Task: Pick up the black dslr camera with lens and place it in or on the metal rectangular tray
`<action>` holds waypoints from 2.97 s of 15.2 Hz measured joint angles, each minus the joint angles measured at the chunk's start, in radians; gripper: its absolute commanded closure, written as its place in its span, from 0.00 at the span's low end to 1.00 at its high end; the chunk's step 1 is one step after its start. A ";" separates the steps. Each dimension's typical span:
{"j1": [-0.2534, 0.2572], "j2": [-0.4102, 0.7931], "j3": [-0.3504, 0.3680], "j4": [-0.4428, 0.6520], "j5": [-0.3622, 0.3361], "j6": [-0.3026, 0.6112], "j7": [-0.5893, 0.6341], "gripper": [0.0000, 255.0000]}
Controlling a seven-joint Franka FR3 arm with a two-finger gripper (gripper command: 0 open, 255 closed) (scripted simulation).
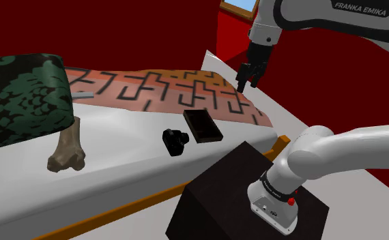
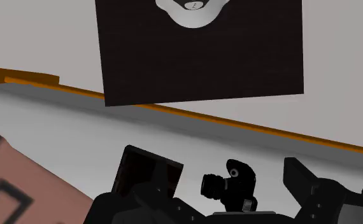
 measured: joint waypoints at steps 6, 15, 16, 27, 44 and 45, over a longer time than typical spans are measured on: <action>0.027 0.081 -0.054 -0.056 -0.046 0.127 -0.163 0.00; 0.083 0.369 -0.150 -0.073 -0.115 0.424 -0.517 0.00; 0.088 0.405 -0.158 -0.074 -0.120 0.460 -0.556 0.00; 0.136 0.819 -0.171 0.031 -0.124 0.765 -0.949 0.00; 0.138 1.271 -0.101 0.232 -0.166 1.017 -1.245 0.00; 0.138 1.279 -0.102 0.233 -0.167 1.024 -1.245 0.00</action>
